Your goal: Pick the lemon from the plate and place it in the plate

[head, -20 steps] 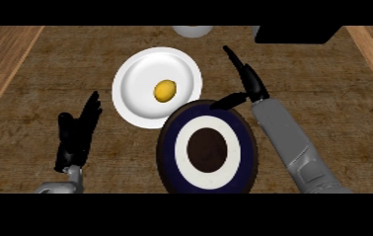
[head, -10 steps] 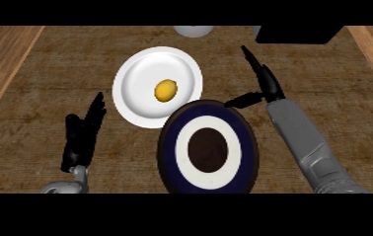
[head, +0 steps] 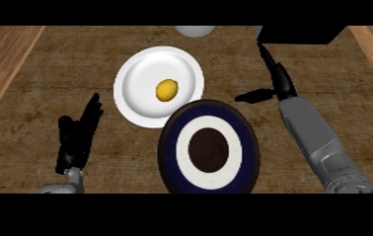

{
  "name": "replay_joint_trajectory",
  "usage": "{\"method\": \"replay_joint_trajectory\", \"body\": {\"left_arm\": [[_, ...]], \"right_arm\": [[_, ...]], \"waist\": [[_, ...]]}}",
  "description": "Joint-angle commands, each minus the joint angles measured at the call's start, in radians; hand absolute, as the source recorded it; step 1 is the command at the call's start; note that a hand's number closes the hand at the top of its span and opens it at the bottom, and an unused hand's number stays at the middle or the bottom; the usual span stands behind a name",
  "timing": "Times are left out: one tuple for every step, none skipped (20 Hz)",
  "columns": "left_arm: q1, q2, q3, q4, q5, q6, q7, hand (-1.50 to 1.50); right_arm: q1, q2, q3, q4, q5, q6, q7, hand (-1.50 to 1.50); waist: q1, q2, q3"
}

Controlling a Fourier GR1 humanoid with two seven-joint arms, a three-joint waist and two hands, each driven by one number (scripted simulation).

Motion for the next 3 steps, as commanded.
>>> {"method": "replay_joint_trajectory", "body": {"left_arm": [[-0.01,-0.006,0.008,0.062,-0.007,-0.007,-0.05,0.0],[-0.039,-0.009,0.014,0.066,-0.022,0.015,-0.027,0.0],[-0.048,-0.014,0.006,0.015,-0.008,0.007,0.033,0.0]], "right_arm": [[0.036,-0.001,0.003,0.027,0.022,-0.026,-0.049,-1.5],[-0.007,-0.04,0.002,0.003,0.02,0.015,0.027,-1.5],[0.015,-0.037,0.004,0.023,0.03,0.0,-0.027,-1.5]], "waist": [[-0.003,0.0,0.0],[-0.008,-0.002,0.0],[-0.004,-0.001,0.0]]}}
